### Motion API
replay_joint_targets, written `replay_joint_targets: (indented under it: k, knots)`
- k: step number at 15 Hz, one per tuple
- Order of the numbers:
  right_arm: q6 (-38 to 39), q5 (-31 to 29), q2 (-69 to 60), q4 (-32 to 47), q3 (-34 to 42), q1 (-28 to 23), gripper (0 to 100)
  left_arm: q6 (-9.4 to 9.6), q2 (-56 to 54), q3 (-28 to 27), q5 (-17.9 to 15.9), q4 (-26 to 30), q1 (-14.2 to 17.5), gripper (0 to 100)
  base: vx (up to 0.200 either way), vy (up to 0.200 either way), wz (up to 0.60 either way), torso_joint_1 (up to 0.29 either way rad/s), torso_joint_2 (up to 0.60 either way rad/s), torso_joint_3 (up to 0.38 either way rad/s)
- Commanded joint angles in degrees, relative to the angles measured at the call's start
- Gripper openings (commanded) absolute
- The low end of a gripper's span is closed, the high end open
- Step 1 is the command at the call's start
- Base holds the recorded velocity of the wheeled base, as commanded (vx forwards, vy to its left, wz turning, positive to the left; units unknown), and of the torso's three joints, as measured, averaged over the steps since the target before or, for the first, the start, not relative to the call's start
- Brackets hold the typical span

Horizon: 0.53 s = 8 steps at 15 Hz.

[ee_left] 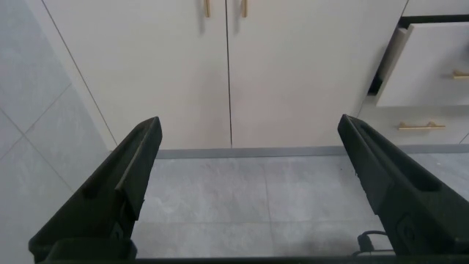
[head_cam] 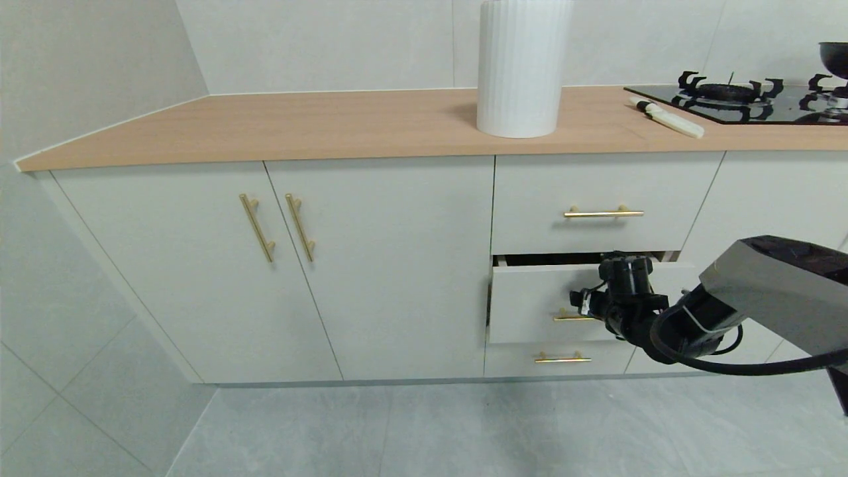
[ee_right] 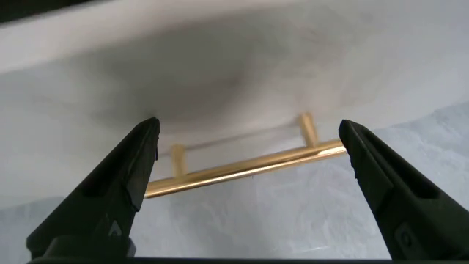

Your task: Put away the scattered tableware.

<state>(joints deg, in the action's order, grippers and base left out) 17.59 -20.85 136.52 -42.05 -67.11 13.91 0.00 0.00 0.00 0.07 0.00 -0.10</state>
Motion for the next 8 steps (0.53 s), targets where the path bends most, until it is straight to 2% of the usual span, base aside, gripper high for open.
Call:
replay_joint_targets:
  k: [1, 8]
  knots:
    - [0.07, 0.02, 1.11, 0.03, -0.48, -0.11, 100, 0.0, 0.0, 0.0, 0.01, 0.0, 0.01, 100, 0.0, 0.0, 0.0, 0.0, 0.0, 0.0]
    - [-0.01, -3.76, 4.1, -2.34, -3.47, -0.11, 100, 0.0, 0.0, 0.0, 0.01, 0.0, 0.01, 100, 0.0, 0.0, 0.0, 0.0, 0.0, 0.0]
